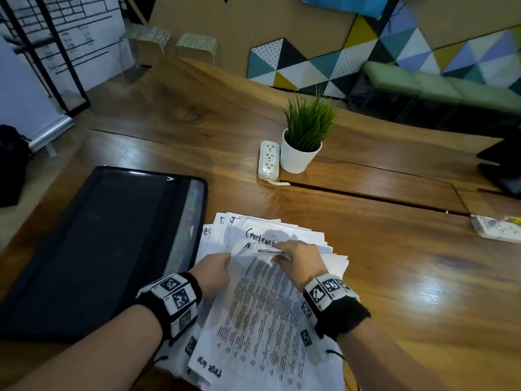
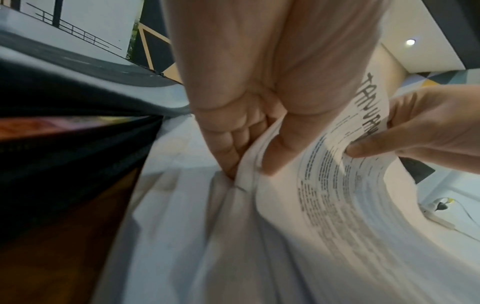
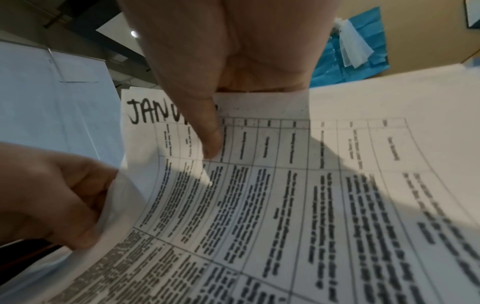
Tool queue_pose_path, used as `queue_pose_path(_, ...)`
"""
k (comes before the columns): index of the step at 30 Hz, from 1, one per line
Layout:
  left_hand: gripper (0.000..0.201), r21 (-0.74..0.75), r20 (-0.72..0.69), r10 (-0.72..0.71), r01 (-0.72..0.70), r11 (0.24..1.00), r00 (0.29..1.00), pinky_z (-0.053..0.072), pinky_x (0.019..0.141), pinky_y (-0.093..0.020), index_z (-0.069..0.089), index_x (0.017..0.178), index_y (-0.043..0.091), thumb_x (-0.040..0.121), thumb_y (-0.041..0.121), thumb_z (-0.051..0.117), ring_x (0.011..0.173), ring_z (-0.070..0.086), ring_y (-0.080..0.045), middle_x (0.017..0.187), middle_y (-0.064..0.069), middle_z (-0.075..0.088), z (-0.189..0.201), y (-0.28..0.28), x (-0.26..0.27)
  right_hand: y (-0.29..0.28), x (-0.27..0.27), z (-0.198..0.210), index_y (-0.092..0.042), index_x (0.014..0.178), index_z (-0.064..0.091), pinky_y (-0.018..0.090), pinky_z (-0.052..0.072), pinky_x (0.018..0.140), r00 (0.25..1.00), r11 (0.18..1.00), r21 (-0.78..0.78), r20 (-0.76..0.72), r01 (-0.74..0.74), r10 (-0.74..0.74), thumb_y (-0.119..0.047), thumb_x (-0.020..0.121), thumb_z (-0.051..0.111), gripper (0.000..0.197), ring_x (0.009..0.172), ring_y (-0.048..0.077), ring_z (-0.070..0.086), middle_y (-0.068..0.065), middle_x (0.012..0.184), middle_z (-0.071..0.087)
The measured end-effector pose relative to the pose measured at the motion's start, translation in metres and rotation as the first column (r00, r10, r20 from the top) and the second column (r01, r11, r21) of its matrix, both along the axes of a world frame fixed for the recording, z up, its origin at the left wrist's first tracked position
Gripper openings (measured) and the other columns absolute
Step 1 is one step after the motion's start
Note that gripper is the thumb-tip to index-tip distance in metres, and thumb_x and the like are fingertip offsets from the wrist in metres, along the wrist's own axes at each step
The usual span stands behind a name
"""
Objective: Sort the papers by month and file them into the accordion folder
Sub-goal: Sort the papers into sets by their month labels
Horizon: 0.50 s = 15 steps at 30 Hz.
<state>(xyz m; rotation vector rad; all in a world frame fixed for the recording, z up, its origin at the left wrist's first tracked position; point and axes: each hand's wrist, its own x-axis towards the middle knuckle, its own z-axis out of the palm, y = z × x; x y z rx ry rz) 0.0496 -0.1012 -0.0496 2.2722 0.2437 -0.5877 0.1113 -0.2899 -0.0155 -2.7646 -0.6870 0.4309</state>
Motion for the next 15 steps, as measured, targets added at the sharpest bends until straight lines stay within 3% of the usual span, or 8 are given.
queue_pose_path(3,0.02,-0.013,-0.026,-0.037,0.037,0.999,0.999,0.042,0.073,-0.023,0.061,0.087,0.015,0.094,0.008,0.043,0.093,0.059,-0.021,0.093,-0.001,0.063,0.003,0.009,-0.005,0.004,-0.006,0.004,-0.022,0.098,0.066,0.032,0.042,0.089,1.0,1.0,-0.009,0.019,-0.006,0.006,-0.025,0.091,0.052,0.016,0.094,0.021,0.059,0.0,0.097,0.067)
queue_pose_path(5,0.02,-0.062,-0.033,-0.035,0.033,0.998,0.999,0.043,0.073,-0.031,0.06,0.089,0.012,0.094,0.005,0.041,0.093,0.058,-0.026,0.09,-0.004,0.061,0.005,0.016,-0.005,0.002,-0.014,0.008,-0.02,0.094,0.067,0.032,0.042,0.089,0.997,1.0,-0.005,0.079,-0.024,0.024,-0.019,0.09,0.052,0.015,0.092,0.021,0.06,0.0,0.093,0.068)
queue_pose_path(7,0.023,-0.182,-0.065,0.042,-0.053,0.982,0.997,0.048,0.076,-0.038,0.054,0.111,0.009,0.094,0.004,0.04,0.086,0.058,-0.027,0.09,-0.009,0.058,0.002,0.022,-0.003,-0.002,-0.024,0.01,-0.018,0.09,0.069,0.032,0.038,0.09,0.985,1.0,0.0,0.173,-0.025,0.025,-0.01,0.086,0.055,0.017,0.088,0.021,0.061,-0.002,0.086,0.069)
queue_pose_path(8,0.026,-0.244,-0.094,0.096,-0.117,0.963,0.991,0.049,0.07,-0.038,0.05,0.117,0.012,0.095,0.006,0.04,0.079,0.058,-0.026,0.087,-0.01,0.057,-0.001,0.024,-0.002,-0.005,-0.028,0.01,-0.017,0.088,0.07,0.034,0.038,0.088,0.974,1.0,0.01,0.224,-0.017,0.014,-0.006,0.082,0.058,0.018,0.085,0.022,0.063,-0.001,0.082,0.07)
queue_pose_path(11,0.015,-0.317,-0.155,0.21,-0.25,0.915,0.965,0.045,0.059,-0.032,0.048,0.111,0.013,0.096,0.015,0.043,0.065,0.056,-0.023,0.078,-0.009,0.053,-0.009,0.026,0.002,-0.012,-0.032,0.011,-0.018,0.094,0.07,0.035,0.035,0.085,0.965,0.999,0.041,0.259,0.029,-0.038,-0.006,0.083,0.059,0.02,0.088,0.022,0.063,-0.001,0.086,0.07)
queue_pose_path(13,0.014,-0.288,-0.157,0.177,-0.217,0.933,0.972,0.046,0.059,-0.034,0.05,0.106,0.011,0.095,0.018,0.047,0.066,0.057,-0.024,0.079,-0.01,0.053,-0.012,0.026,0.003,-0.016,-0.034,0.008,-0.02,0.108,0.066,0.033,0.033,0.086,0.979,0.995,0.071,0.185,0.07,-0.083,-0.011,0.087,0.055,0.024,0.097,0.022,0.06,-0.001,0.097,0.069)
queue_pose_path(15,0.015,-0.247,-0.13,0.146,-0.175,0.953,0.981,0.048,0.059,-0.034,0.052,0.106,0.01,0.094,0.018,0.05,0.064,0.057,-0.023,0.08,-0.009,0.055,-0.012,0.024,0.003,-0.019,-0.039,0.005,-0.02,0.109,0.067,0.038,0.042,0.089,0.984,0.986,0.151,0.155,0.066,-0.089,-0.006,0.082,0.06,0.031,0.094,0.024,0.062,0.002,0.097,0.07)
